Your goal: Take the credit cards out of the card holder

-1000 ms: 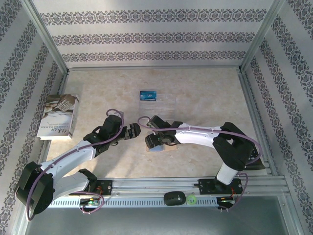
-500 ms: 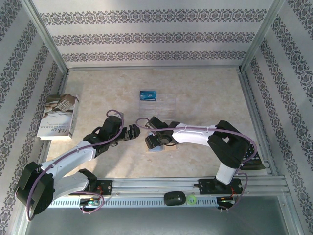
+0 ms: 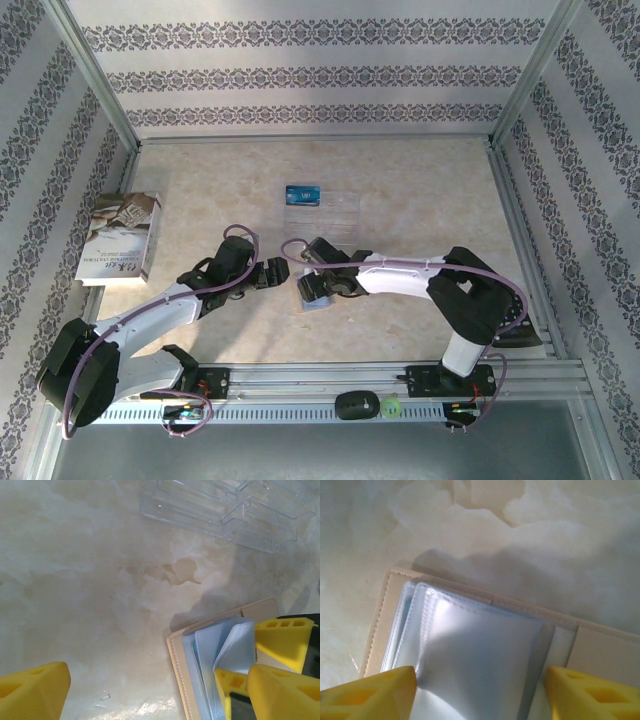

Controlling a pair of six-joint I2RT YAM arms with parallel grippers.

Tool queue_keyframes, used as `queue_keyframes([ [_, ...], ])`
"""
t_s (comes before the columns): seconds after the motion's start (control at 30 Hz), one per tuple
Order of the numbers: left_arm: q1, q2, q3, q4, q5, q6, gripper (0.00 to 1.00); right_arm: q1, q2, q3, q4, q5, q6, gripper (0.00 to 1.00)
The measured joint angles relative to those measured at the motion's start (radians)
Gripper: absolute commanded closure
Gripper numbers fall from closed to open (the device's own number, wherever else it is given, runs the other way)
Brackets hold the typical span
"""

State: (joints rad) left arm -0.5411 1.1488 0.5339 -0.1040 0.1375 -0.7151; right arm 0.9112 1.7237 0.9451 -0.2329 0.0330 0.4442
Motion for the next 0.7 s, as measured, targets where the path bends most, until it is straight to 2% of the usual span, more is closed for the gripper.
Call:
queue_keyframes([
  [0.23, 0.000, -0.043, 0.000, -0.002, -0.019, 0.001, 0.00, 0.003, -0.064, -0.008, -0.002, -0.008, 0.000, 0.26],
  [0.7, 0.000, -0.063, 0.000, -0.016, -0.042, 0.002, 0.00, 0.016, 0.003, -0.002, 0.001, -0.041, 0.002, 0.19],
])
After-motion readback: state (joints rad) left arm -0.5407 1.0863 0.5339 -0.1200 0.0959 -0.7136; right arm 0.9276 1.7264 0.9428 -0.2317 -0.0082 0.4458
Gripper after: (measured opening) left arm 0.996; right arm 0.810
